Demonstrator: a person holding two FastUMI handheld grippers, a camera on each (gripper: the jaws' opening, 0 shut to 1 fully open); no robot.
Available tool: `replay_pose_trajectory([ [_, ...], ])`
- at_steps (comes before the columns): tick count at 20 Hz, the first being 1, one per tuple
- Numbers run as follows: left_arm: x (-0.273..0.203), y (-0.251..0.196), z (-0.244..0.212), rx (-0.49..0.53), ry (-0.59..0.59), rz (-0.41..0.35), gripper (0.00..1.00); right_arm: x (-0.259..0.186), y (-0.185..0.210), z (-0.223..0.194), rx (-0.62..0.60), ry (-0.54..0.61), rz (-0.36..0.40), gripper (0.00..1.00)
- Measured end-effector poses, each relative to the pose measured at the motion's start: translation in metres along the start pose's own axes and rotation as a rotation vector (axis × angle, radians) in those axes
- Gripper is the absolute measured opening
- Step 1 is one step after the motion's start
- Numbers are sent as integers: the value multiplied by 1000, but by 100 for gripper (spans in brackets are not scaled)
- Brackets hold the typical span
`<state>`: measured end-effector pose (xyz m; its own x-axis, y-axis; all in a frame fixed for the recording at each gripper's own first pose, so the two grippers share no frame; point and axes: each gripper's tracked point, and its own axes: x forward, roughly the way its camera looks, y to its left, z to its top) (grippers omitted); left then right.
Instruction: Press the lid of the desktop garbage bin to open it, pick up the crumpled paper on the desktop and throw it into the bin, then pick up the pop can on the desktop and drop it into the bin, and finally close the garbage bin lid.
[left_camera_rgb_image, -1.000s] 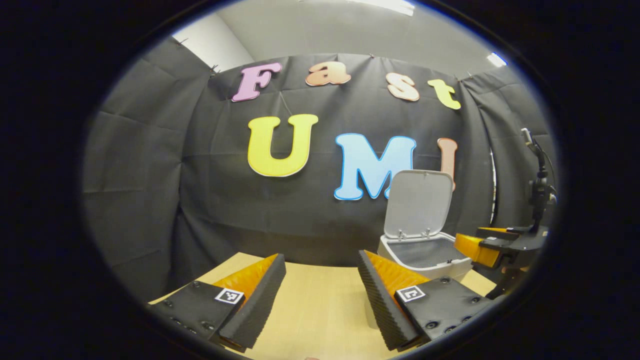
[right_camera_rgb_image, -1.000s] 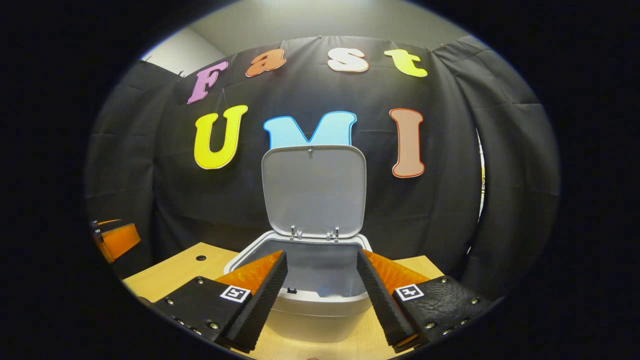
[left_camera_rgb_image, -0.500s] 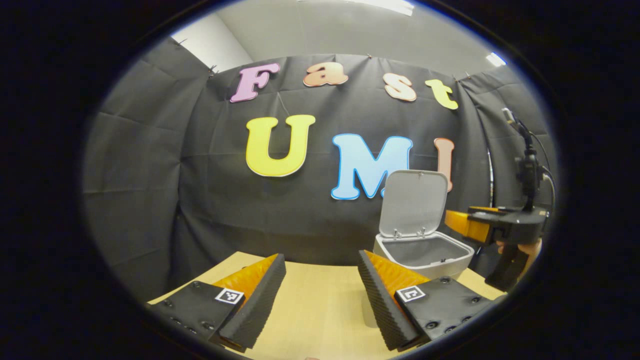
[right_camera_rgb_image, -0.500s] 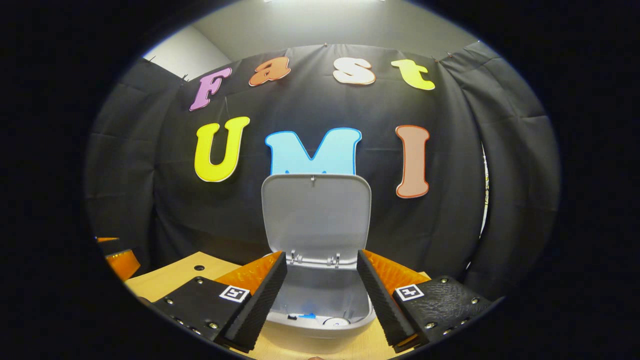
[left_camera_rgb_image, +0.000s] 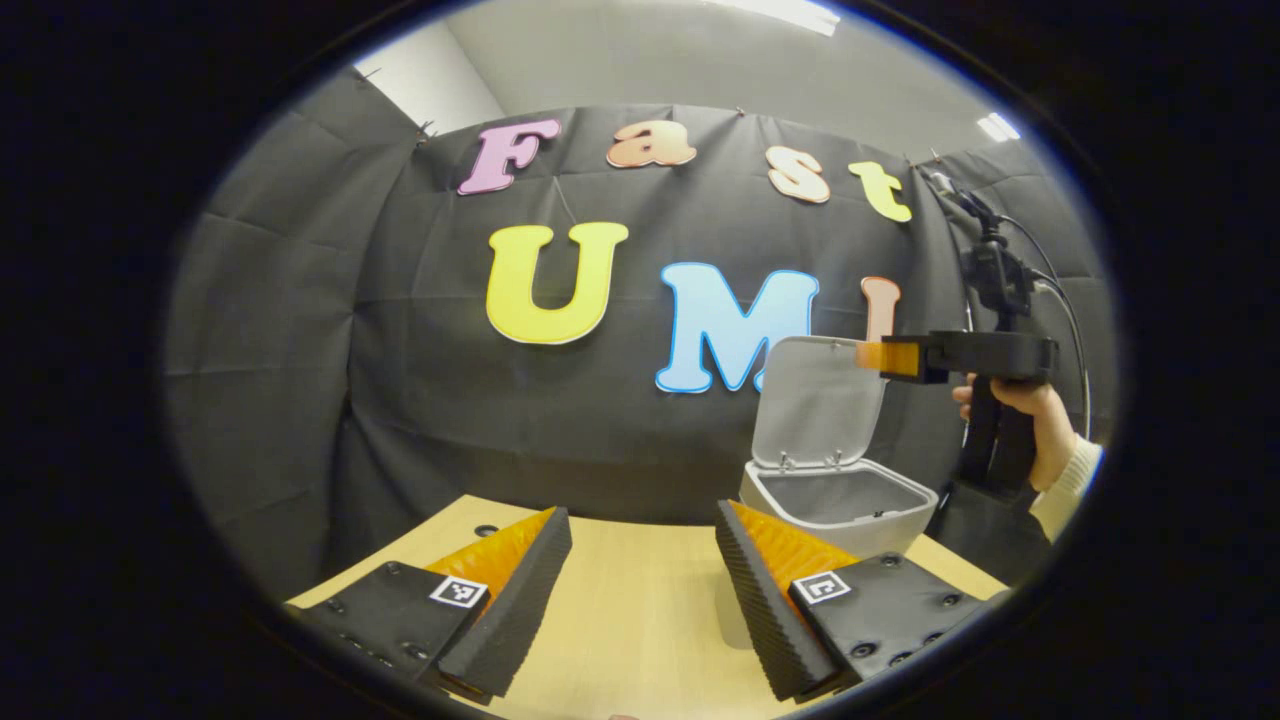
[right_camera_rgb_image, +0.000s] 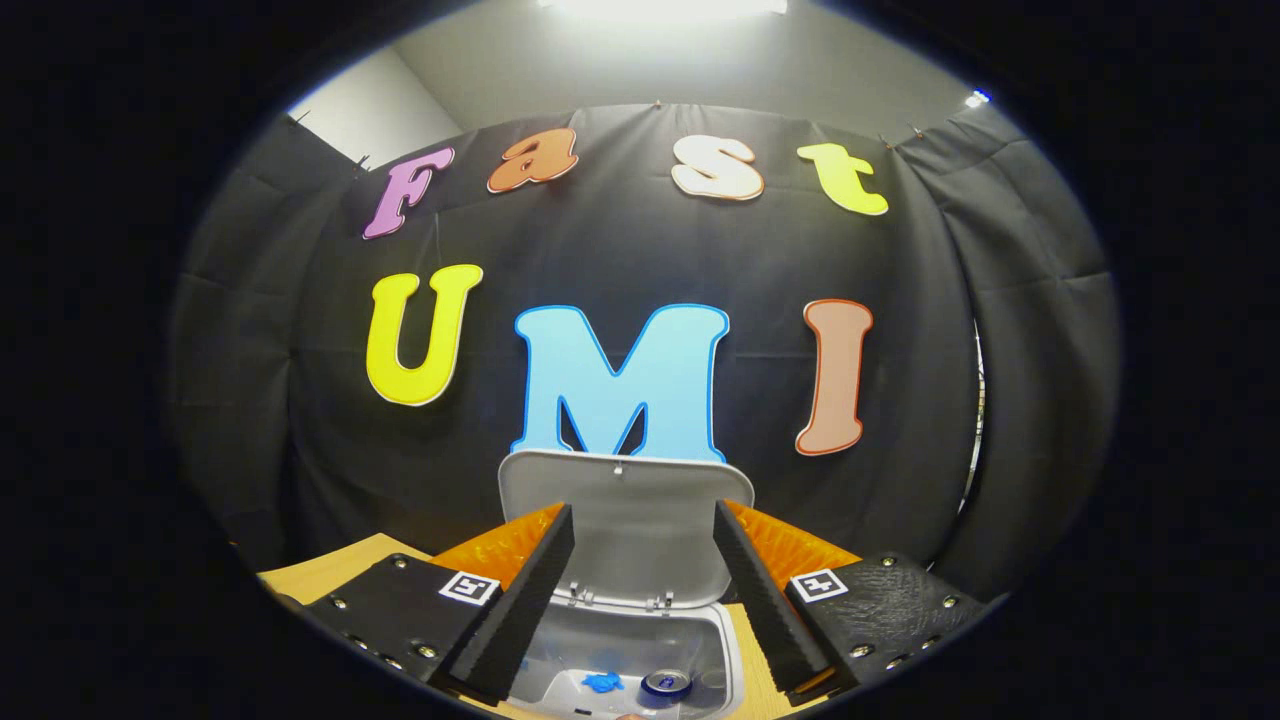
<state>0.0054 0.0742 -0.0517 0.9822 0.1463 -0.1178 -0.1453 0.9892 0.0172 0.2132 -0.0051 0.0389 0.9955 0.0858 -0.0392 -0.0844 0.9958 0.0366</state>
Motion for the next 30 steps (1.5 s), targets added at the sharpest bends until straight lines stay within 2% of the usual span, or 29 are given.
replay_pose_trajectory([
  [5, 2, 7, 5, 12, -8, 2, 95, 26, 12, 34, -17, -62, -1, 90],
  [9, 8, 10, 13, 5, -25, 7, 95, 45, 17, 44, -16, -72, -13, 90],
  [17, 14, 13, 27, 38, -48, 20, 95, 84, 15, 24, 75, -3, -33, 90],
  [24, 0, 21, 24, 27, -30, 42, 95, 60, 20, 19, 8, 30, -39, 92],
  [27, -8, 30, 24, 51, -27, 73, 95, 36, 25, 17, -85, 27, -60, 89],
  [28, -10, 31, 27, 57, -34, 82, 95, 27, 30, 15, -110, 26, -53, 89],
  [30, -14, 30, 32, 53, -46, 89, 95, 13, 54, -11, -135, 96, 30, 89],
])
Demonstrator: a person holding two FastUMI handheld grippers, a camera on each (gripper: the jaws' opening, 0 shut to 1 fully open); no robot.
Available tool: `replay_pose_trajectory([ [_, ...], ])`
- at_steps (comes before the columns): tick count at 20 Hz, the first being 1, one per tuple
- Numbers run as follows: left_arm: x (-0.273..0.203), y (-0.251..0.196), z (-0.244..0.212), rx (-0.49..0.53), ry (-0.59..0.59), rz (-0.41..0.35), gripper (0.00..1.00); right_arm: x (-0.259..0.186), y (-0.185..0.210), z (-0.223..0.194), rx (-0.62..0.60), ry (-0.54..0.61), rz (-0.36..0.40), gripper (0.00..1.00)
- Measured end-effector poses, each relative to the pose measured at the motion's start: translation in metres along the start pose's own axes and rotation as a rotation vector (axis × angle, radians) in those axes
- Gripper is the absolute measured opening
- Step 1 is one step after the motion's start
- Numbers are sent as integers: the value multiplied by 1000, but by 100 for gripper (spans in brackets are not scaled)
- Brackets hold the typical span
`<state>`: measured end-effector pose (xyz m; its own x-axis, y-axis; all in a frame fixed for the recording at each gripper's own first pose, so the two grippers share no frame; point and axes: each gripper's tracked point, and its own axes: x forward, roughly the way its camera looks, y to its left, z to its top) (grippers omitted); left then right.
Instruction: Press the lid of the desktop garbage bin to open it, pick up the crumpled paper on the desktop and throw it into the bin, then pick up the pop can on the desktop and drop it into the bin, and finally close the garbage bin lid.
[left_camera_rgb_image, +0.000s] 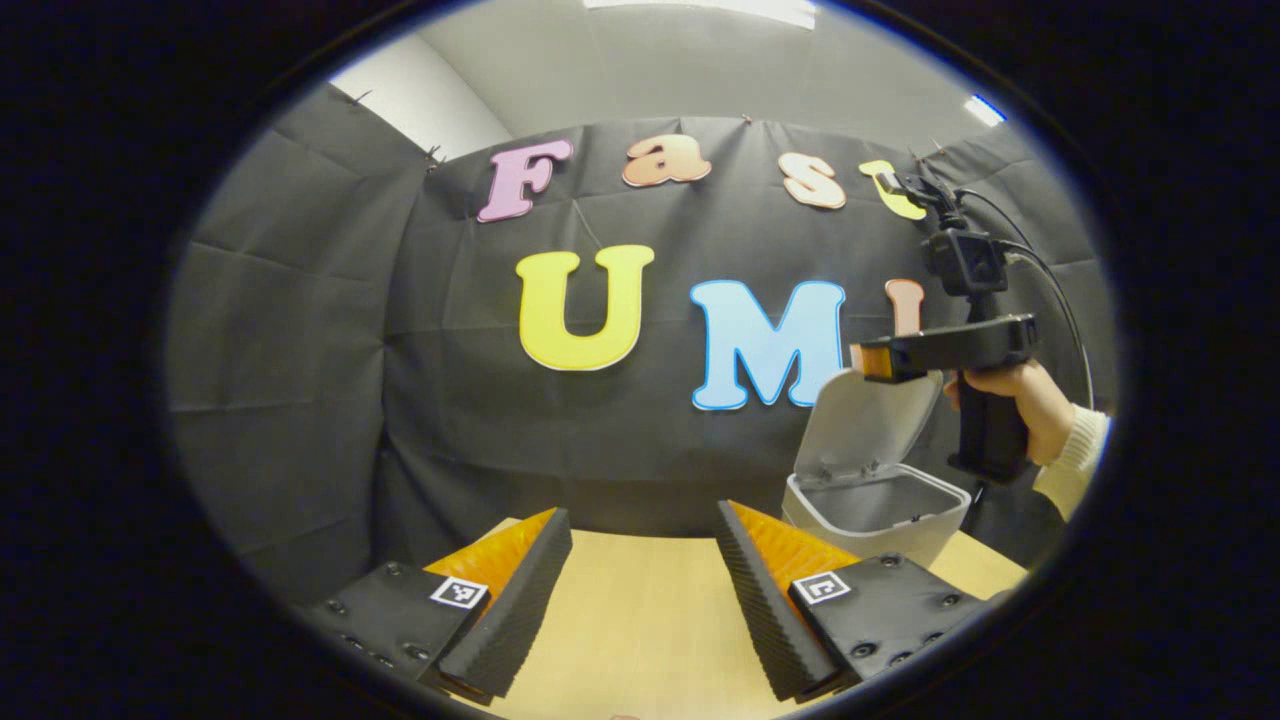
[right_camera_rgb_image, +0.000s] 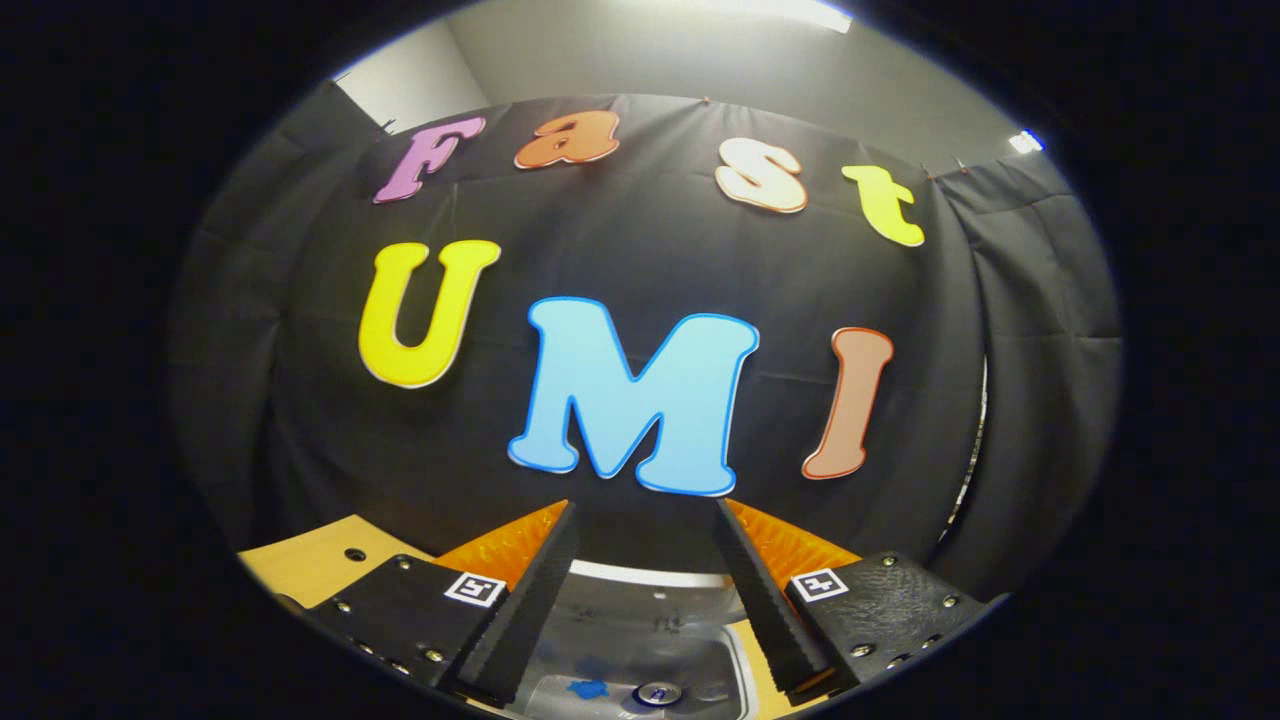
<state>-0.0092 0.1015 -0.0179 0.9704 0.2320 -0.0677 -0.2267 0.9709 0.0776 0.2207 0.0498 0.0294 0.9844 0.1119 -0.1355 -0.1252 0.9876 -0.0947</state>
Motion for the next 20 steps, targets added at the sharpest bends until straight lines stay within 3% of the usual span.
replay_pose_trajectory([
  [2, -4, -2, 1, -21, -5, -2, 95, -11, 26, -40, -20, 121, 98, 88],
  [4, -6, 1, 0, -31, -1, 8, 95, -22, 41, -76, -56, 175, 144, 84],
  [7, -8, 6, -2, -37, 6, 19, 95, -29, 41, -90, -77, 171, 149, 84],
  [16, -5, 27, -2, -32, 5, 55, 95, -25, 41, -110, 185, 213, 179, 85],
  [20, 0, 32, -10, -22, 11, 47, 95, -26, 40, -112, 196, 202, 172, 85],
])
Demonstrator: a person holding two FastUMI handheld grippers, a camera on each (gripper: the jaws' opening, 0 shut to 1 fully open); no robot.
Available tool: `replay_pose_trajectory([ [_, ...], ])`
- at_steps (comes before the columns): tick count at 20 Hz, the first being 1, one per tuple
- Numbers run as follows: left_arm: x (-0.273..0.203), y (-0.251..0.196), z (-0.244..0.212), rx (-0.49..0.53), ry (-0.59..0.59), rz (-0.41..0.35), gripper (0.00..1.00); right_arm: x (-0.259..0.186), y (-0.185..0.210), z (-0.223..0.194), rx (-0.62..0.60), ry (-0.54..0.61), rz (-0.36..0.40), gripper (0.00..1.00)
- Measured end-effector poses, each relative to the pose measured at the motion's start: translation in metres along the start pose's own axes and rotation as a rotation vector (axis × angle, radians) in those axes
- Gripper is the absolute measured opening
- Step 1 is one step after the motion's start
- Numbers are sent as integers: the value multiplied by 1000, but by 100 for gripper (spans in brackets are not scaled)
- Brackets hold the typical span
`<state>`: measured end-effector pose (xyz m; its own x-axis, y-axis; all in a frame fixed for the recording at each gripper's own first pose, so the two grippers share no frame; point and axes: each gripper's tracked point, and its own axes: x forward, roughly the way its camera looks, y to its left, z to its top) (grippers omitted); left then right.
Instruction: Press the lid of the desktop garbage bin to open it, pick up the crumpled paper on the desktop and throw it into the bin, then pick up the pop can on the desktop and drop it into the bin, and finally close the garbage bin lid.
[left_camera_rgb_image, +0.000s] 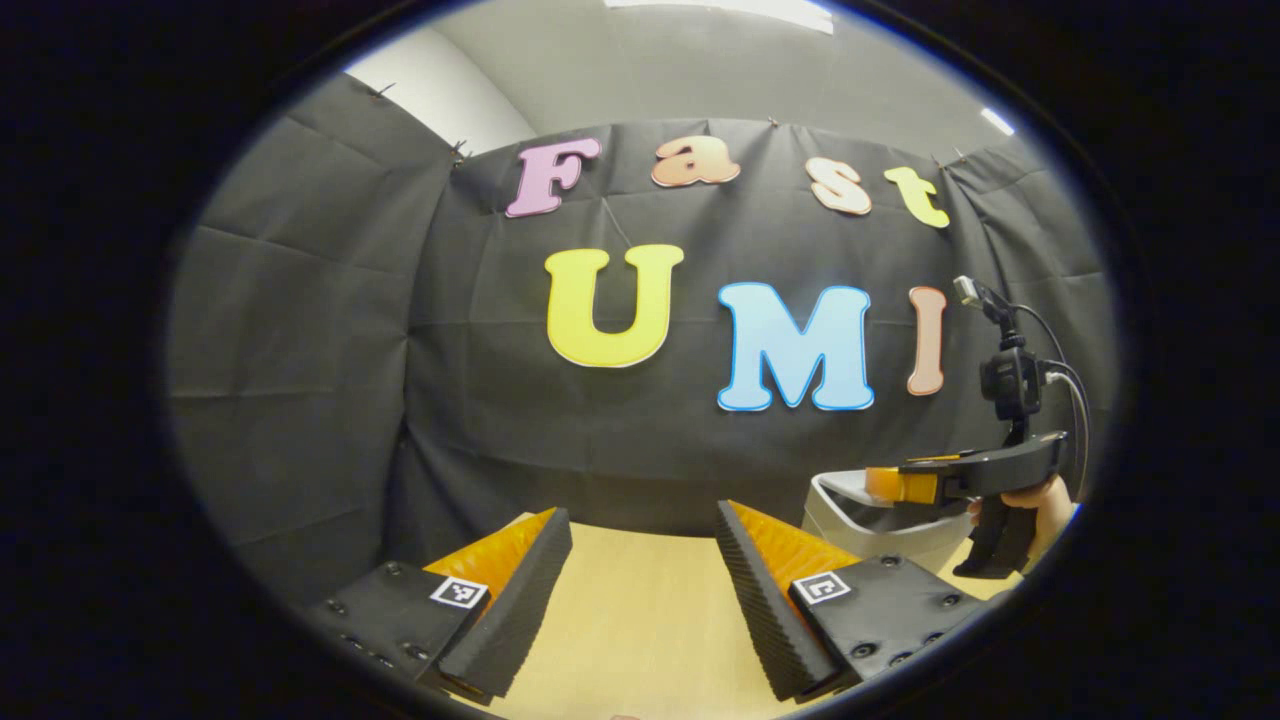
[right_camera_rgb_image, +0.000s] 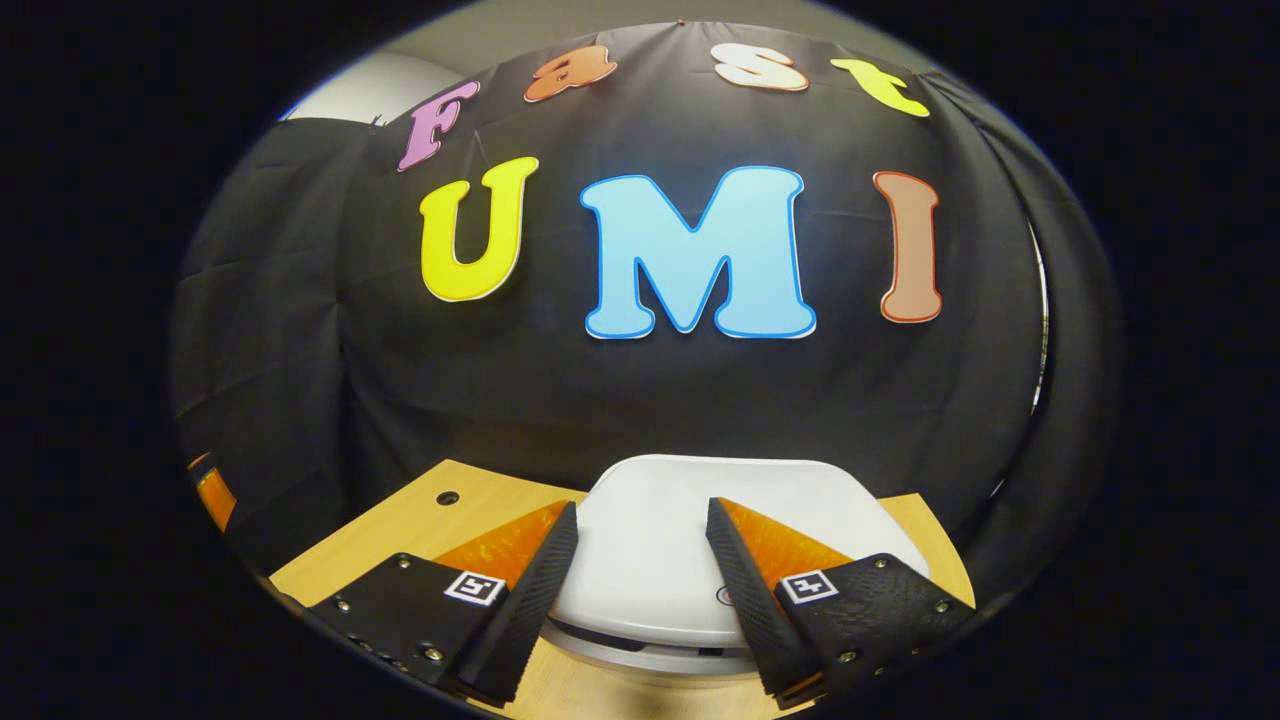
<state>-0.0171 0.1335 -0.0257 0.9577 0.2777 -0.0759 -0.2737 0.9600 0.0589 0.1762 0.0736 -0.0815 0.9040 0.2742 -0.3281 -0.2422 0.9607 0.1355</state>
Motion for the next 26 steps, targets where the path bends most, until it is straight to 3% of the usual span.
replay_pose_trajectory([
  [15, 13, 8, -11, -17, 25, -17, 95, 6, -4, -17, -38, -157, -33, 85],
  [21, 20, 1, -18, -18, 39, -38, 95, 7, -13, -17, -47, -189, -62, 88],
  [22, 22, -1, -20, -20, 42, -44, 95, 8, -12, -17, -50, -197, -57, 95],
  [26, 27, -8, -22, -15, 48, -67, 95, 11, -14, -22, -66, -203, -64, 95],
])
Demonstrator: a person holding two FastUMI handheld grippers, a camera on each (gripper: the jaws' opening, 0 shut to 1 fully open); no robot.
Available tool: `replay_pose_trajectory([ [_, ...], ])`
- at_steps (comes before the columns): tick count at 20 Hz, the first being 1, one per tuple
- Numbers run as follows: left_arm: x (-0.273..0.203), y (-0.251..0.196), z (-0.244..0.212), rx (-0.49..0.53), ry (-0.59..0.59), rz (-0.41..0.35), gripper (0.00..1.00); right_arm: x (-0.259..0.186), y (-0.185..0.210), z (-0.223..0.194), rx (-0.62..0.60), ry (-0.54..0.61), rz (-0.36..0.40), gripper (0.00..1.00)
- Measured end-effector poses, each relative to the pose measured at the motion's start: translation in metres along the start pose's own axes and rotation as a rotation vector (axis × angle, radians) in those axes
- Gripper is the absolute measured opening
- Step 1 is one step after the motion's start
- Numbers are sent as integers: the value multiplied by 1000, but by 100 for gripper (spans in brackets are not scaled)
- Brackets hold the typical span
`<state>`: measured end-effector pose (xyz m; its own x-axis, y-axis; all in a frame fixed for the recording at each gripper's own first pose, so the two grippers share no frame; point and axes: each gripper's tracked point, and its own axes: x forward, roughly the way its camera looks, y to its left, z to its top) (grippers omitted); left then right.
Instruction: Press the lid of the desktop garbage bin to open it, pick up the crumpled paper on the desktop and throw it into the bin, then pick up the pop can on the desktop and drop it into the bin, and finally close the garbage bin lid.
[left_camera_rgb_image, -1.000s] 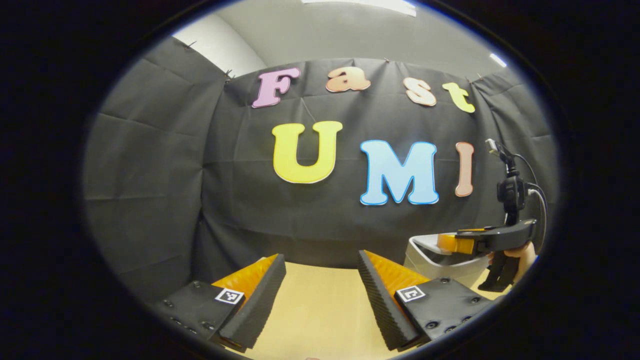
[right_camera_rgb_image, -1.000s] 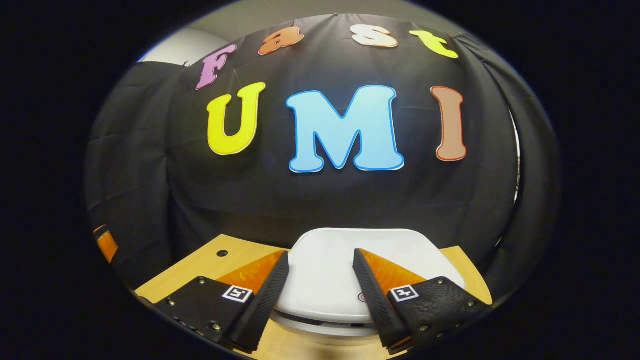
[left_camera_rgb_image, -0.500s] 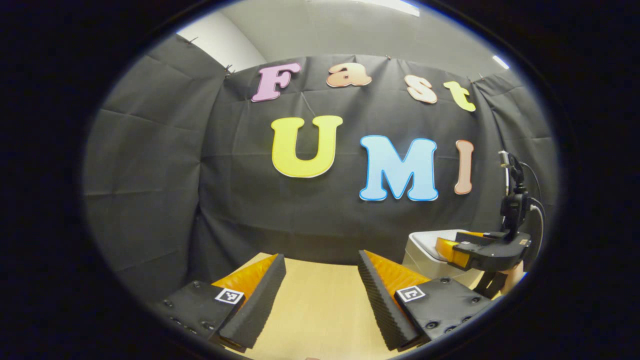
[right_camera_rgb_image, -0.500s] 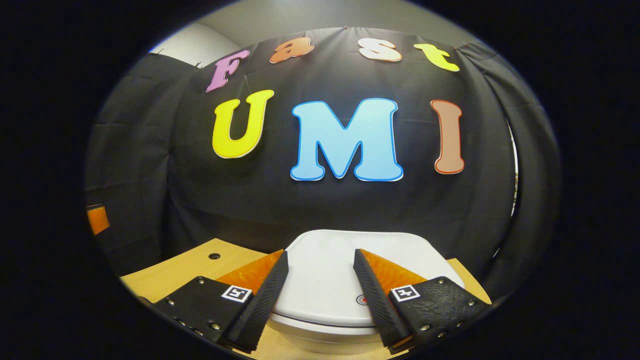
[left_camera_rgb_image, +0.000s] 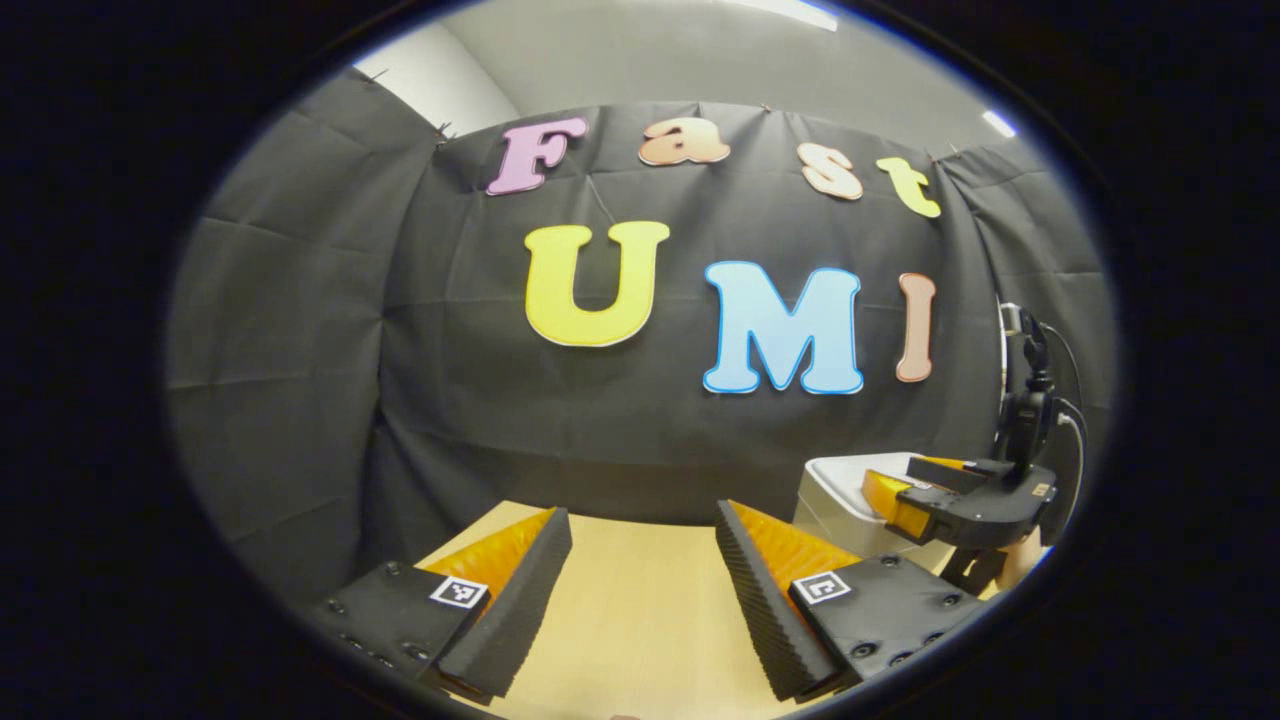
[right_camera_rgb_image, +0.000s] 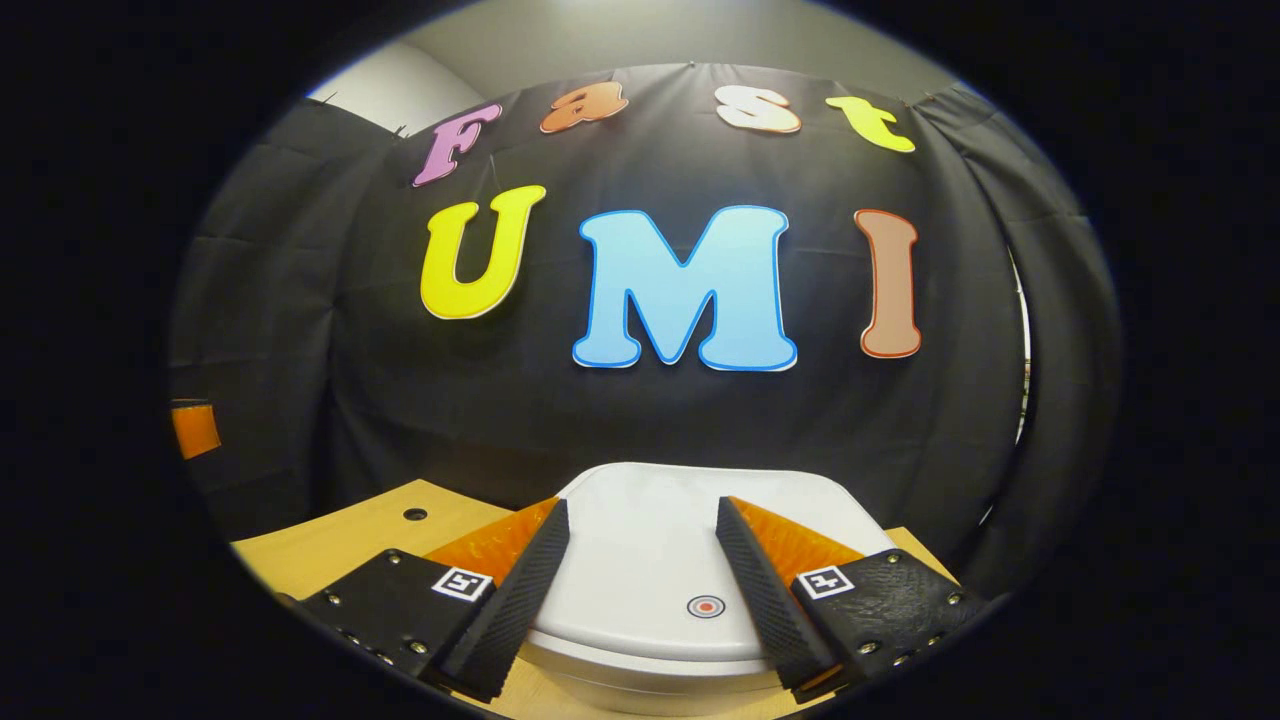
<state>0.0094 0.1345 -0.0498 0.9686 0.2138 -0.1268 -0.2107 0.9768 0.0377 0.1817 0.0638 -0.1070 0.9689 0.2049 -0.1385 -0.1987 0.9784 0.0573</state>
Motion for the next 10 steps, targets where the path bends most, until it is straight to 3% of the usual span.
replay_pose_trajectory([
  [10, 20, -5, -10, -4, 25, -38, 95, -2, 1, 0, -19, -75, -60, 96],
])
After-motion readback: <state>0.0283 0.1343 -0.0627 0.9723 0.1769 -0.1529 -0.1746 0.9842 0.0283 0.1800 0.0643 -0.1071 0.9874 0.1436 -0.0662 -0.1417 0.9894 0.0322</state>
